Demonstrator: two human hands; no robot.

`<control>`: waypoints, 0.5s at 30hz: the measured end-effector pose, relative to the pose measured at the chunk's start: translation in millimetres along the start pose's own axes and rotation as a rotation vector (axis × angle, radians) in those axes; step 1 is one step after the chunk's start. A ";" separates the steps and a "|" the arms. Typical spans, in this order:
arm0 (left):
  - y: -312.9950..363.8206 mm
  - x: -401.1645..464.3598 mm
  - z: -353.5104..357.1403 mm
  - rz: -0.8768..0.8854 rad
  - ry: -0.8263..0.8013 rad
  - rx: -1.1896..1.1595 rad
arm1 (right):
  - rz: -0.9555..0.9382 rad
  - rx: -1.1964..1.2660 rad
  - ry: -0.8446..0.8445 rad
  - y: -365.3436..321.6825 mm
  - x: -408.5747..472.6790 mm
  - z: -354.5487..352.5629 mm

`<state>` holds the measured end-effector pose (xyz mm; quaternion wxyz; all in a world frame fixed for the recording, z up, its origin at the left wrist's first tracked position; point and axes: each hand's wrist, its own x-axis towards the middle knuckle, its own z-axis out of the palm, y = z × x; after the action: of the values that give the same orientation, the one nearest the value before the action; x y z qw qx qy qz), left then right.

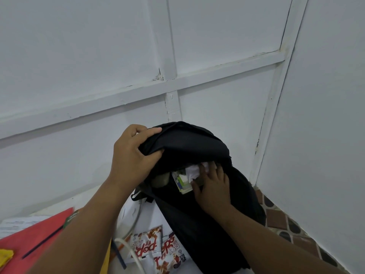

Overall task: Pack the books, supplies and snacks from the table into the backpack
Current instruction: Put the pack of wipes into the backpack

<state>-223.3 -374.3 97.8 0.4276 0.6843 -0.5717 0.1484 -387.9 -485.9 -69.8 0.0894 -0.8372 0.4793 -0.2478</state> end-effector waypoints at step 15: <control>1.4 -16.5 1.1 -0.093 -0.056 0.001 | -0.131 -0.056 -0.284 22.0 18.2 -15.2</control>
<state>-229.9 -364.2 86.3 0.4175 0.7142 -0.5510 0.1094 -404.6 -511.5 -59.2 0.1165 -0.8954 0.4128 -0.1191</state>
